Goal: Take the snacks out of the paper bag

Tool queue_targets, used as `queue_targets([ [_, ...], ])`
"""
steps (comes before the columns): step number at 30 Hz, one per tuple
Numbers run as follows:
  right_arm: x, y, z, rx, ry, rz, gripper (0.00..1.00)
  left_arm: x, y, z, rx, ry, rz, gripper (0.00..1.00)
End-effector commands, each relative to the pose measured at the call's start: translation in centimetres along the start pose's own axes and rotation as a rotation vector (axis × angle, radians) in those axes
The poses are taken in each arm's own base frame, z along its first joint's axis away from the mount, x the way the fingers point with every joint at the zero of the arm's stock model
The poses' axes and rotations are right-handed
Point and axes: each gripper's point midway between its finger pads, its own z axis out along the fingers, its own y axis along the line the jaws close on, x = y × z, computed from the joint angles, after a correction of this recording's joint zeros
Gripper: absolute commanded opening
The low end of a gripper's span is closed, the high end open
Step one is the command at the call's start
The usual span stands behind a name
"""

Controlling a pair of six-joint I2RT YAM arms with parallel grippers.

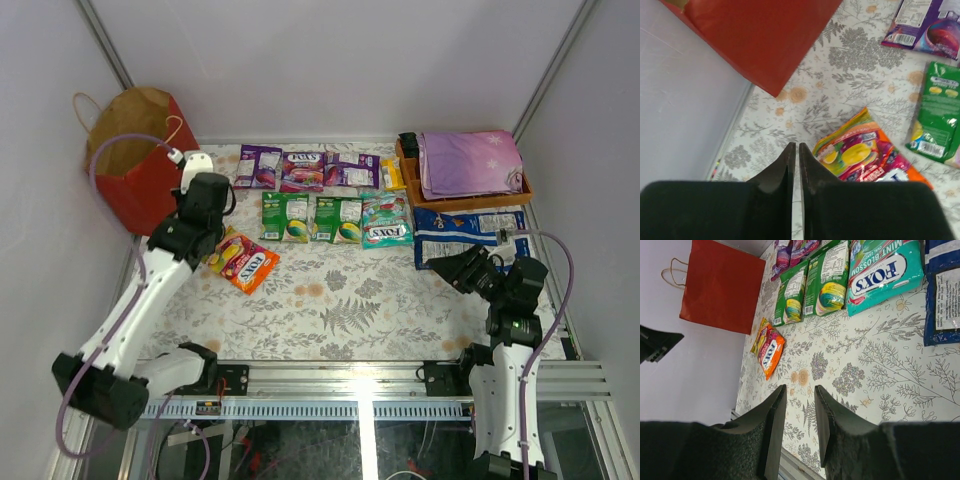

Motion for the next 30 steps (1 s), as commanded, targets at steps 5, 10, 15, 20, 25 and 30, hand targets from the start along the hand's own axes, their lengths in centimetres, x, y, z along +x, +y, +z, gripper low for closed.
queue_targets([
  [5, 0.6, 0.9, -0.4, -0.04, 0.014, -0.032, 0.36, 8.3, -4.1, 2.5, -0.02, 0.309, -0.244, 0.63],
  [10, 1.3, 0.3, -0.3, -0.034, 0.028, -0.019, 0.36, 12.1, -6.0, 1.5, 0.067, 0.367, -0.544, 1.0],
  [15, 1.7, 0.0, -0.2, -0.039, 0.046, -0.013, 0.36, 12.6, -8.6, 2.0, 0.149, 0.412, -0.718, 1.0],
  [20, 2.0, -0.1, -0.3, -0.037, 0.056, -0.02, 0.37, 13.0, -10.7, 3.2, 0.214, 0.471, -0.916, 1.0],
  [25, 2.3, -0.4, -0.2, -0.034, 0.065, -0.02, 0.37, 15.4, -10.6, 4.5, 0.127, 0.516, -1.009, 1.0],
  [30, 2.5, -0.9, -0.1, -0.027, 0.073, -0.022, 0.37, 17.3, -10.0, 6.3, 0.049, 0.532, -1.0, 1.0],
])
